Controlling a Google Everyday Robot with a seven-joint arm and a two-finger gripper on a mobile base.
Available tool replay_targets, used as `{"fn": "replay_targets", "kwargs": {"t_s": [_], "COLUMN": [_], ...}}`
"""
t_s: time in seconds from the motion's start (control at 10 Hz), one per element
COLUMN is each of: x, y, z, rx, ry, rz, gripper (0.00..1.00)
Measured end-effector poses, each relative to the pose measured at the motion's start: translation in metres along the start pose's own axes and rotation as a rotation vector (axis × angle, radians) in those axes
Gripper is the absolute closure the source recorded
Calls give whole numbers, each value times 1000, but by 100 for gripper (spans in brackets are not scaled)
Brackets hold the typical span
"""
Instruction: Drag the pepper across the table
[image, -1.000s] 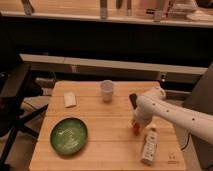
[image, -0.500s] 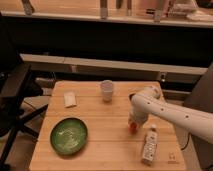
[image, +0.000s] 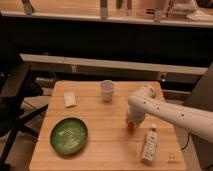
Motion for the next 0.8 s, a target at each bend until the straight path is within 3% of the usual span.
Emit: {"fn": "replay_targets", "kwargs": {"t_s": [0.8], "x": [-27], "y": [-27], "z": [-2], "rx": [-30], "ry": [15], "rz": [-136], "gripper": [100]}}
